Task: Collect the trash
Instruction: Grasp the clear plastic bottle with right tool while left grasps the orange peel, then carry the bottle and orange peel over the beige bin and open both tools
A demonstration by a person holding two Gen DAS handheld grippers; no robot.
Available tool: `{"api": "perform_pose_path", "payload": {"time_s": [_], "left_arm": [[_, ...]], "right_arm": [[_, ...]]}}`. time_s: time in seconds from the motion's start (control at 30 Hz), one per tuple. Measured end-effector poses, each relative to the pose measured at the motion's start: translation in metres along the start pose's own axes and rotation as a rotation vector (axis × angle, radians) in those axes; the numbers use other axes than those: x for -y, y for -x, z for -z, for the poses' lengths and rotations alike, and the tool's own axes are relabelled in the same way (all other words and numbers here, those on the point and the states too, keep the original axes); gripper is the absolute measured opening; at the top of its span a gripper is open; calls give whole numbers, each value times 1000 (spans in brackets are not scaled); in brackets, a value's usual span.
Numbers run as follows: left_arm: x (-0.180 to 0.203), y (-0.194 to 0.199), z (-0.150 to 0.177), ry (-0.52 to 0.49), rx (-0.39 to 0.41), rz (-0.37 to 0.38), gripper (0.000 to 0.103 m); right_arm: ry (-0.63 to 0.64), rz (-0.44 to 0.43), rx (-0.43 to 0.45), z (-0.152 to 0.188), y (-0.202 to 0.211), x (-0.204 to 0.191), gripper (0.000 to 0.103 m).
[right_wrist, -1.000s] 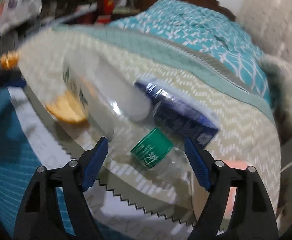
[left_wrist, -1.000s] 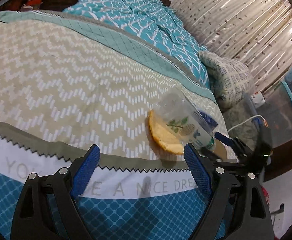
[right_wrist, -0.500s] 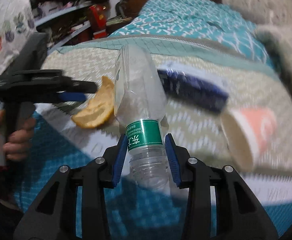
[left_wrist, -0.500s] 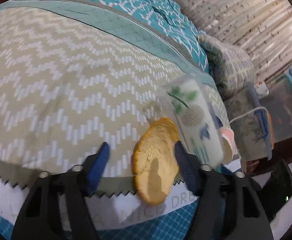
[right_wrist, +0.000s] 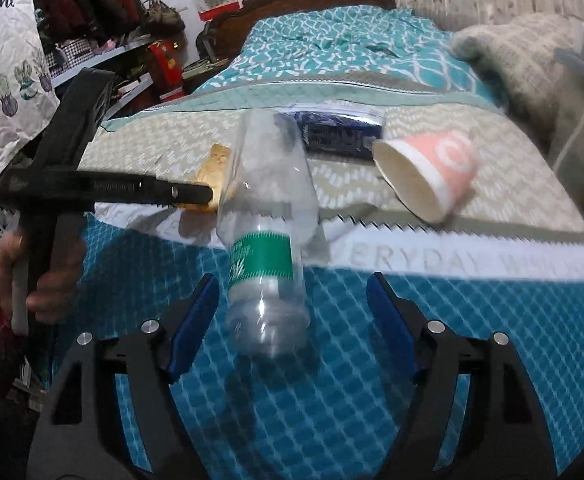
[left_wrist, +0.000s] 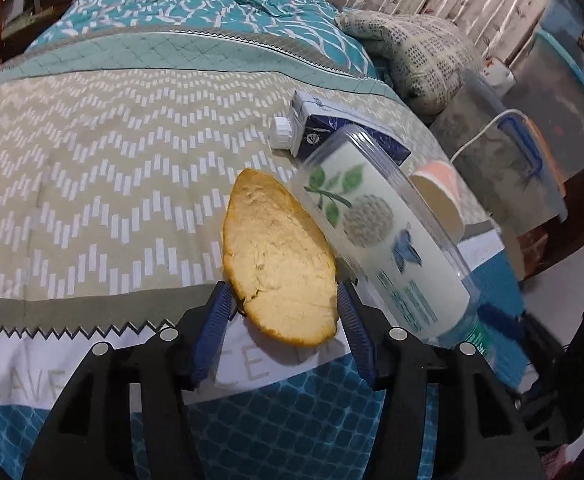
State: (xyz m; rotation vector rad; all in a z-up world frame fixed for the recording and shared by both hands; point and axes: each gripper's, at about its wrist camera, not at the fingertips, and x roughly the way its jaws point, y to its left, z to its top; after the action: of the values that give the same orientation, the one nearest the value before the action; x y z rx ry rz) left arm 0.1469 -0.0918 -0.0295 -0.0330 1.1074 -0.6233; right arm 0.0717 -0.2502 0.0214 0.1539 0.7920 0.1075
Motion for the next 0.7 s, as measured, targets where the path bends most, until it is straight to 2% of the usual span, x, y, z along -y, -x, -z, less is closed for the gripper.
{"api": "perform_pose_path", "payload": {"time_s": [0.07, 0.13, 0.17, 0.2, 0.23, 0.3, 0.4, 0.57, 0.7], "left_arm": [[0, 0, 0, 11, -3, -11, 48], [-3, 0, -2, 35, -5, -24, 30], [-7, -2, -4, 62, -6, -25, 24], [-10, -3, -5, 79, -12, -21, 10], [-13, -4, -6, 98, -17, -6, 7], [-17, -3, -6, 119, -20, 16, 5], [-9, 10, -5, 88, 0, 33, 4], [5, 39, 3, 45, 40, 71, 3], [16, 51, 9, 41, 40, 125, 3]], "right_arm": [[12, 7, -12, -10, -13, -3, 78], [11, -11, -38, -15, -28, -5, 78], [-4, -29, -61, -17, -36, -5, 70], [-17, -60, -77, -17, -42, -4, 59], [-39, -91, -83, -16, -47, -2, 46], [-61, -87, -78, -15, -46, 0, 43], [-103, -103, -69, -7, -37, 7, 43], [-124, -110, -26, 15, -4, 14, 43], [-202, -125, 8, 27, 17, 29, 43]]}}
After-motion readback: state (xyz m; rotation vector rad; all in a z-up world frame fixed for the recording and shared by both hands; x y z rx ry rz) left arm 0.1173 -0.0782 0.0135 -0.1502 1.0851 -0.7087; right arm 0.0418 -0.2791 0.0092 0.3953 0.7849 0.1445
